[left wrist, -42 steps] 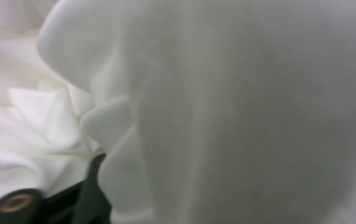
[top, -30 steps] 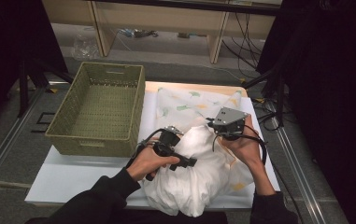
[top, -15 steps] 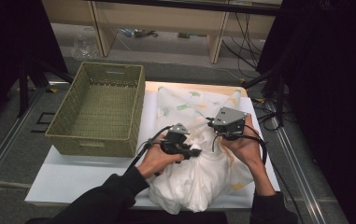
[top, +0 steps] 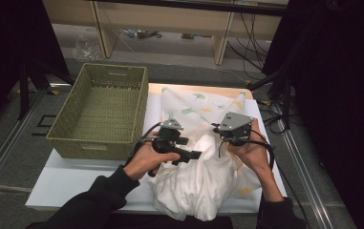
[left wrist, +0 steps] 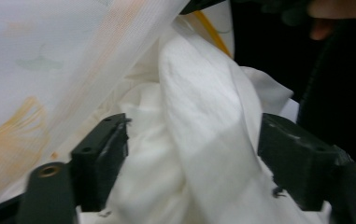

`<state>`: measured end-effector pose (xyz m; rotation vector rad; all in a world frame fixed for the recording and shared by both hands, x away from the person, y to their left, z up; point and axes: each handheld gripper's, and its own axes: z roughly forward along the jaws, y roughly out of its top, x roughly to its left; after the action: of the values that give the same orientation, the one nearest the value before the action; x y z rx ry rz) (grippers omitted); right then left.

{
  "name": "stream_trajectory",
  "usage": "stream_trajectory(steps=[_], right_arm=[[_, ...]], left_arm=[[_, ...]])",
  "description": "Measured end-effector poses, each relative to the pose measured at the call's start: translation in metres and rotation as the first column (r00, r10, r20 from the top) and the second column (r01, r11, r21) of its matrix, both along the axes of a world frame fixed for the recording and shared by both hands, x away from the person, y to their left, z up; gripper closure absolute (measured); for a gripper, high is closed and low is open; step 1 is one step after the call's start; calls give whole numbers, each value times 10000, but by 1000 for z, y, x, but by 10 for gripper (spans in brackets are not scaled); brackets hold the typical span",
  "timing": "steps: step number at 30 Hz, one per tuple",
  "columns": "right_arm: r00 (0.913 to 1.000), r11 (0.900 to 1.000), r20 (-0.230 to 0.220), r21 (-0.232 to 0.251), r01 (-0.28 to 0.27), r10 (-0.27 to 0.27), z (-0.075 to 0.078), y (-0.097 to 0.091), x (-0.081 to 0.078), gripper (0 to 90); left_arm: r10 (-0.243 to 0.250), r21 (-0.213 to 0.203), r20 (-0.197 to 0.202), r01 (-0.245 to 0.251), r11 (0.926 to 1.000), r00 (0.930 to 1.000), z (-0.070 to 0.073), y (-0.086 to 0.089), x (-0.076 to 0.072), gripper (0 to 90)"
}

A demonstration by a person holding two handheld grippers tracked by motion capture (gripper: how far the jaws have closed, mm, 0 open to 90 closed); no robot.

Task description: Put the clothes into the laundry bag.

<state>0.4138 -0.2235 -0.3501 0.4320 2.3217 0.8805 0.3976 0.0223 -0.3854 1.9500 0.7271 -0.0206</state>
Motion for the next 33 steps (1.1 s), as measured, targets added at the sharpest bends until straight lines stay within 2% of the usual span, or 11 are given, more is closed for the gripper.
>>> stream_trajectory(steps=[4,7,9,14,17,19,21,24,28,31,33], right_arm=[[9998,9999,126,-67,-144,145,1,1,0,897],[9998,9999,111,-67,-144,145,1,1,-1,898],[9998,9999,122,-84,-138,139,1,1,-1,897],[9999,9999,73,-95,-142,142,0,3,-1,897],[9998,9997,38,-146,-180,181,-1,3,-2,898],[9997,9997,126,-138,-187,189,0,4,-3,898],[9996,9996,128,-141,-262,264,1,4,-4,898],[9990,9992,224,-65,-387,388,6,6,-10,898],[9988,9991,251,0,-418,418,10,8,-18,898],[9994,9994,201,-197,-286,290,12,4,-23,898],[9996,9996,179,-173,-218,221,11,3,-22,898]], left_arm=[[267,535,-77,-263,9982,9996,-9,23,-14,160],[-119,837,-326,146,9964,9994,-29,27,-15,157],[-63,1052,-820,149,9943,9966,-45,21,-12,157],[-693,1381,-925,817,9870,9933,-63,-8,2,64],[-679,1294,-785,777,9885,9946,-61,-21,6,497],[-841,1087,-236,862,9903,9962,-50,-27,5,733],[-914,460,39,911,9948,9958,-31,-34,3,771],[-702,282,184,697,9972,9974,-18,-43,9,816],[-115,1106,282,83,9938,9995,-46,-56,33,810],[377,415,-521,-355,9985,9979,-59,-51,42,769],[498,407,-371,-483,9980,9981,-53,-45,39,741]])
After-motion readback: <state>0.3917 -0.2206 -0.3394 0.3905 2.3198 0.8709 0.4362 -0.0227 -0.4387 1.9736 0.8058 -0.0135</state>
